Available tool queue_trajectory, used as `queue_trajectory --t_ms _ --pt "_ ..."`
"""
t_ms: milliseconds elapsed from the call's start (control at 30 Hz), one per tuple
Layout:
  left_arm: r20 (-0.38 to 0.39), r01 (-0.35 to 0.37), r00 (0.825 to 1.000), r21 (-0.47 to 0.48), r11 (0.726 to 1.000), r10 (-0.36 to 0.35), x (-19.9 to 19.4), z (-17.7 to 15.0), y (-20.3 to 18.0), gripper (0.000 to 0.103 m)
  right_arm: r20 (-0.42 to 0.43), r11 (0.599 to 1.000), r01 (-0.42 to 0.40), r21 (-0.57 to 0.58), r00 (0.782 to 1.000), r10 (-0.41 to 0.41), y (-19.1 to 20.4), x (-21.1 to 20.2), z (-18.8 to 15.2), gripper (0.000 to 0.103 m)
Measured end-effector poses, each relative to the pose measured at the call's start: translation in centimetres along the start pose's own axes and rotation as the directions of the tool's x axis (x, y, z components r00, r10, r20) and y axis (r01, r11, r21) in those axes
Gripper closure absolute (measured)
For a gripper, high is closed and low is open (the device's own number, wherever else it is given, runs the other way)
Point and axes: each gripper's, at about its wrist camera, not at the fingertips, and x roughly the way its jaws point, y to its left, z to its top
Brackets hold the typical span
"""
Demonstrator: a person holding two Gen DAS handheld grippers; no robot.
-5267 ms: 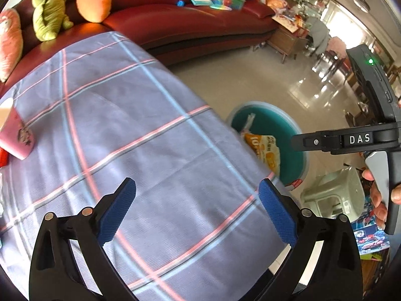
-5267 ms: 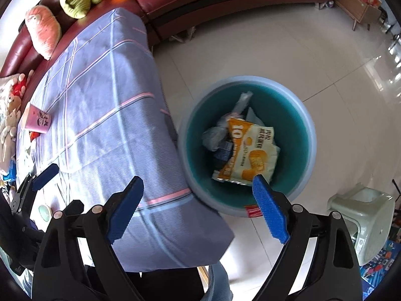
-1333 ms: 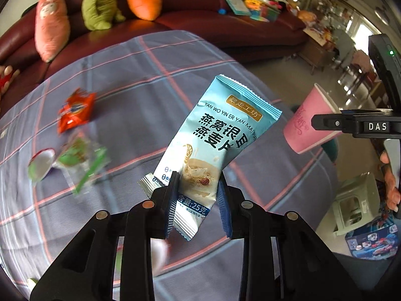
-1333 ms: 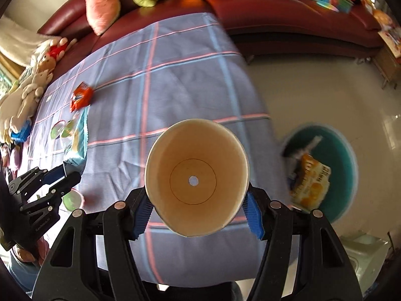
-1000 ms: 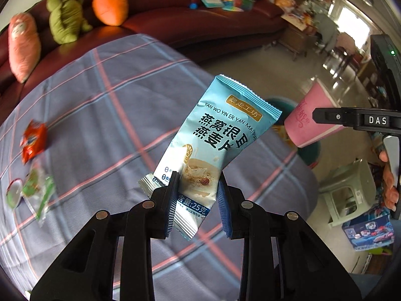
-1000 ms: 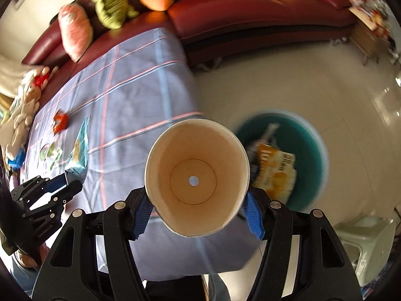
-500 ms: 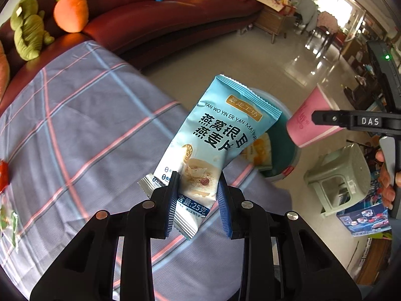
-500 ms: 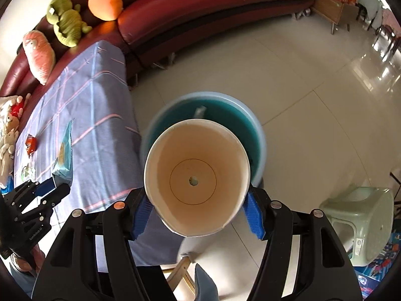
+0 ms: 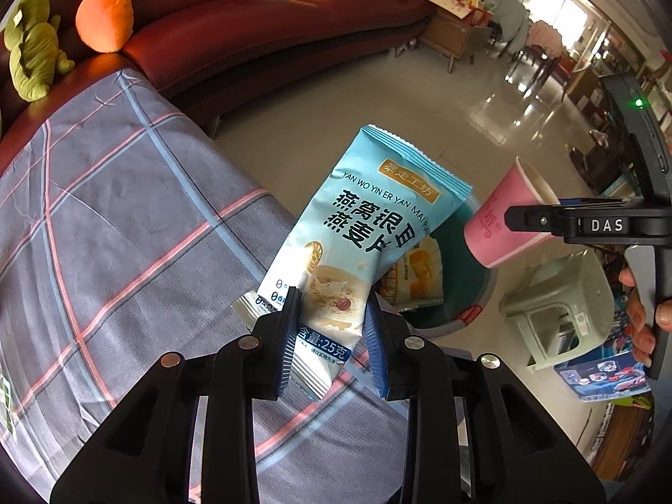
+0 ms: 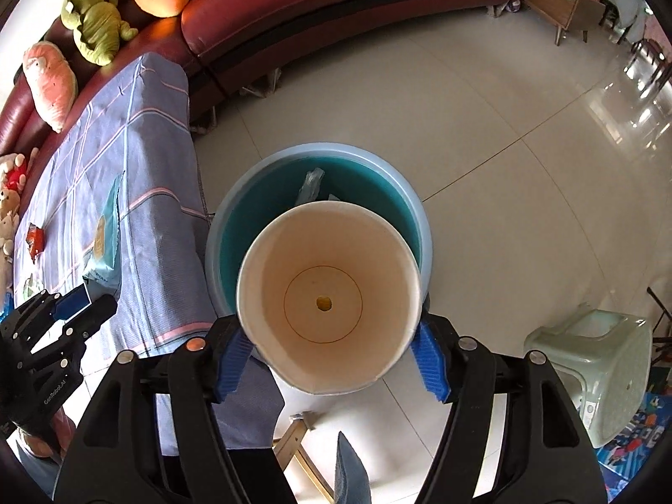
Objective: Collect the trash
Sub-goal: 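Open the right gripper over the bin to drop the pink cup, then open the left gripper over the bin to drop the blue packet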
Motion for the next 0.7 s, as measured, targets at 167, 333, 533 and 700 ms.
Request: queue_trajectory --t_ms 167,333,533,700 --pt "-0.009 -0.003 1.0 0.017 1.0 0.003 0.3 0.2 -0.1 0.072 -0.017 1.0 -0.019 0.023 1.0 0.019 -0.2 0.6 0.4 0.03" --pt "-0.015 0.003 1.0 0.031 1.0 -0.003 0.8 0.6 -0.6 0.072 -0.014 0.999 -0.002 0.048 1.0 0.003 -0.8 0.5 0.5 0.027" --pt "-0.025 0.022 0.999 0.048 0.999 -0.021 1.9 1.4 -1.5 0.072 -0.015 0.998 0.032 0.061 0.999 -0.032 -2.1 -0.3 0.3 0.025" --pt "-0.031 0.044 0.999 0.074 0.996 -0.042 2.7 2.3 -2.8 0.072 -0.006 0.995 0.067 0.072 0.998 -0.066 -3.1 -1.1 0.5 0.021"
